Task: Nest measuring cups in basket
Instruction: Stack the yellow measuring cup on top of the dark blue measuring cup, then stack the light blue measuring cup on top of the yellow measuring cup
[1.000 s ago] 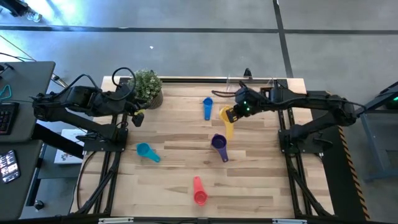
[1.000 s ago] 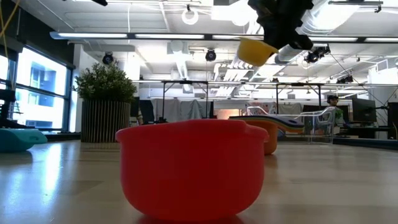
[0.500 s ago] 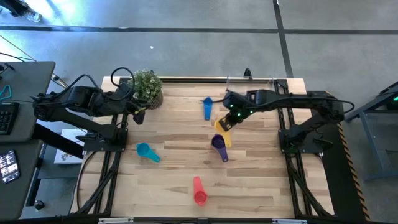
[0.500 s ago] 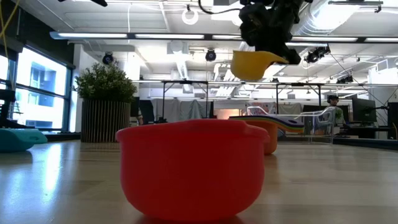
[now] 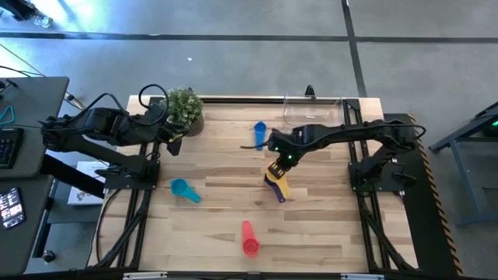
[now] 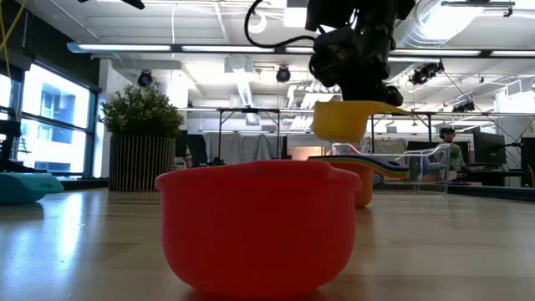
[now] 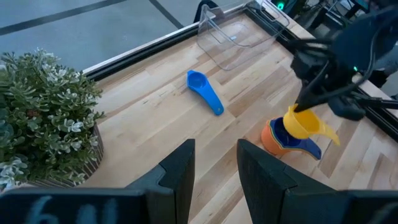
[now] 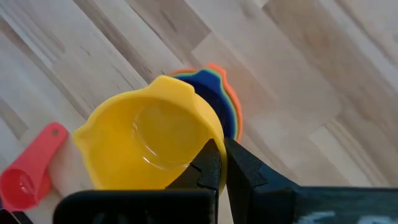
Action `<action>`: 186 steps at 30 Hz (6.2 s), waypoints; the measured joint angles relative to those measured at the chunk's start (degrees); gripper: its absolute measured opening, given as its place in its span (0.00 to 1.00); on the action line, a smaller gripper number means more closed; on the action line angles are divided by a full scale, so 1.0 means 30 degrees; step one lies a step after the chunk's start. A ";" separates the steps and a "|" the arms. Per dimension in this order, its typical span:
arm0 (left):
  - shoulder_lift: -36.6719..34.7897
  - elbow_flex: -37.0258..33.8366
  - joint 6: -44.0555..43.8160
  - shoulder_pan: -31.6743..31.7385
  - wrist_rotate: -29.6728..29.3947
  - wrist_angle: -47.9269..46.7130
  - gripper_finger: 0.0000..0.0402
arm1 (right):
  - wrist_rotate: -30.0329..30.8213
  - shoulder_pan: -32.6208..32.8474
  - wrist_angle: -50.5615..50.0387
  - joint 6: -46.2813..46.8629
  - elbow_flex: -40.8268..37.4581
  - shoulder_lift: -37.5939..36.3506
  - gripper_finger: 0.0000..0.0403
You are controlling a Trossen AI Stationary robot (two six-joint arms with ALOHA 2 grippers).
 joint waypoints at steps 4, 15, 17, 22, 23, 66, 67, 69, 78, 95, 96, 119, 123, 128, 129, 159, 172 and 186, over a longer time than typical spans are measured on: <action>0.0036 0.0000 0.0000 -0.0004 -0.0117 0.0001 0.27 | 0.0069 0.0284 0.0131 0.0324 0.0000 0.0469 0.00; 0.0127 0.0000 0.0008 -0.0003 -0.0132 -0.0004 0.27 | 0.0685 0.0405 0.0273 0.0682 -0.0007 0.1579 0.00; 0.0127 0.0000 0.0015 -0.0006 -0.0126 -0.0007 0.27 | 0.0943 0.0405 0.0267 0.0664 -0.0015 0.1683 0.00; 0.0120 0.0000 0.0022 -0.0005 -0.0126 -0.0004 0.27 | 0.0963 0.0399 0.0277 0.0633 -0.0015 0.1683 0.01; 0.0120 0.0000 0.0022 -0.0003 -0.0132 -0.0005 0.27 | 0.0962 0.0390 0.0283 0.0506 -0.0015 0.1683 0.01; 0.0113 0.0000 0.0034 -0.0006 -0.0176 -0.0011 0.27 | 0.1449 0.3197 -0.1586 0.6030 -0.2158 -0.0124 0.20; 0.0113 0.0000 0.0036 0.0001 -0.0176 -0.0011 0.27 | 0.1443 0.3280 -0.1186 0.6429 -0.2451 -0.0124 0.20; 0.0113 0.0000 0.0036 -0.0003 -0.0183 -0.0011 0.27 | 0.1443 0.3423 -0.0479 0.6944 -0.3004 -0.0124 0.20; 0.0113 0.0000 0.0022 -0.0006 -0.0190 -0.0011 0.27 | 0.0869 0.3919 0.2696 0.8266 -0.4328 -0.0117 0.20; 0.0113 0.0000 -0.0350 -0.0006 0.0112 -0.0004 0.27 | -0.0222 0.4280 0.3838 0.8271 -0.4328 -0.0117 0.20; 0.0113 0.0000 -0.0443 -0.0002 0.0194 -0.0011 0.27 | -0.0294 0.4343 0.3877 0.8272 -0.4328 -0.0117 0.20; 0.3100 -0.0007 0.0204 -0.3034 0.5580 -0.2693 0.27 | 0.2264 0.3290 0.1060 0.6824 -0.4306 -0.4687 0.20; 0.3528 -0.0007 0.0204 -0.4748 0.5573 -0.3027 0.28 | 0.3033 0.2767 0.0840 0.6545 -0.4306 -0.6163 0.20; 0.3711 0.0000 0.0734 -0.7012 0.5470 -0.3170 0.27 | 0.3543 0.2151 0.0801 0.5695 -0.4306 -0.7601 0.20; 0.3783 0.0000 0.0816 -0.7449 0.5397 -0.3246 0.27 | 0.3604 0.2021 0.0813 0.5617 -0.4306 -0.7830 0.20; 0.4717 -0.9391 -0.1974 -1.1532 0.6377 0.1328 0.27 | 0.3752 0.1221 0.0503 0.4794 -0.4306 -0.8342 0.20; 0.4715 -1.2053 -0.1829 -1.1496 0.6600 0.3192 0.27 | 0.3738 0.1221 0.0510 0.5158 -0.4306 -0.8335 0.20; 0.4717 -1.4384 -0.2437 -1.1180 0.6997 0.4731 0.27 | 0.3752 0.1221 0.0532 0.5220 -0.4306 -0.8335 0.20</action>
